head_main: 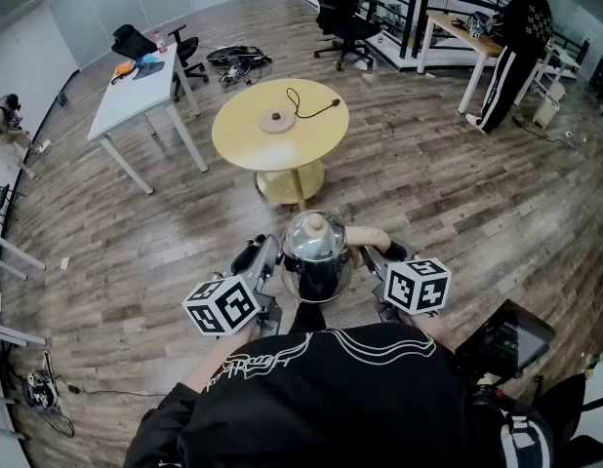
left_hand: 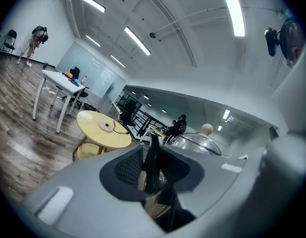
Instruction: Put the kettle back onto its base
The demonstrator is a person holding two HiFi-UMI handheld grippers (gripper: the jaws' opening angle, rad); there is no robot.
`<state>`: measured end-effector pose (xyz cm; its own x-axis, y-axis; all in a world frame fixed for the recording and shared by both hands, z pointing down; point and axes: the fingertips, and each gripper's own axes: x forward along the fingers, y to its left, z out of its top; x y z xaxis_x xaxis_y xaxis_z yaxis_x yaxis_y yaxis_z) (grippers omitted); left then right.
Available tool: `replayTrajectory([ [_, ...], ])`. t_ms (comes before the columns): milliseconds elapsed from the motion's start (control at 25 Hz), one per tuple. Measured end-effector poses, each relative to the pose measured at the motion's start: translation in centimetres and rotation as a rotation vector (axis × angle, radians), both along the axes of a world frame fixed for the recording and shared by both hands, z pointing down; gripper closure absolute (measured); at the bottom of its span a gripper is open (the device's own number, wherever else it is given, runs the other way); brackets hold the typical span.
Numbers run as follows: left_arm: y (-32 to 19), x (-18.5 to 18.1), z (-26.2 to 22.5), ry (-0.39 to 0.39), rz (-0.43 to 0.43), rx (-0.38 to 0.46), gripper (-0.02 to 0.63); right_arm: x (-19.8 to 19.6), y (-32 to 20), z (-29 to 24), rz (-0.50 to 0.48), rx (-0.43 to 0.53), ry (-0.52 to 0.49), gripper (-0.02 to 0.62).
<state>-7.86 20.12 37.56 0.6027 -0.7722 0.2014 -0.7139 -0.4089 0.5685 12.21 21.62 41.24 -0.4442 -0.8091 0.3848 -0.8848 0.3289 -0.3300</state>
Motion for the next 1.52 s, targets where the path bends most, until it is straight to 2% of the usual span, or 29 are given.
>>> replayTrajectory([
  [160, -3.7, 0.4, 2.5, 0.003, 0.012, -0.008, 0.506, 0.4, -3.4, 2.5, 0.014, -0.004, -0.002, 0.482],
  [360, -11.8, 0.7, 3.1, 0.009, 0.039, -0.027, 0.506, 0.5, -10.8, 2.9, 0.028, -0.029, 0.000, 0.480],
  [720, -23.6, -2.0, 4.2, 0.018, 0.038, -0.051, 0.506, -2.2, -22.8, 3.3, 0.011, -0.047, 0.054, 0.480],
  [920, -27.2, -2.5, 4.2, 0.022, 0.042, -0.042, 0.506, -2.7, -26.2, 3.4, -0.004, -0.041, 0.059, 0.482],
  [1200, -29.4, -2.5, 4.4, 0.005, 0.055, -0.058, 0.506, -2.8, -28.9, 3.9, -0.022, -0.051, 0.046, 0.482],
  [1520, -32.9, -2.4, 6.0, -0.032, 0.023, -0.099, 0.506, -2.9, -33.5, 5.4, -0.111, -0.057, 0.052, 0.482],
])
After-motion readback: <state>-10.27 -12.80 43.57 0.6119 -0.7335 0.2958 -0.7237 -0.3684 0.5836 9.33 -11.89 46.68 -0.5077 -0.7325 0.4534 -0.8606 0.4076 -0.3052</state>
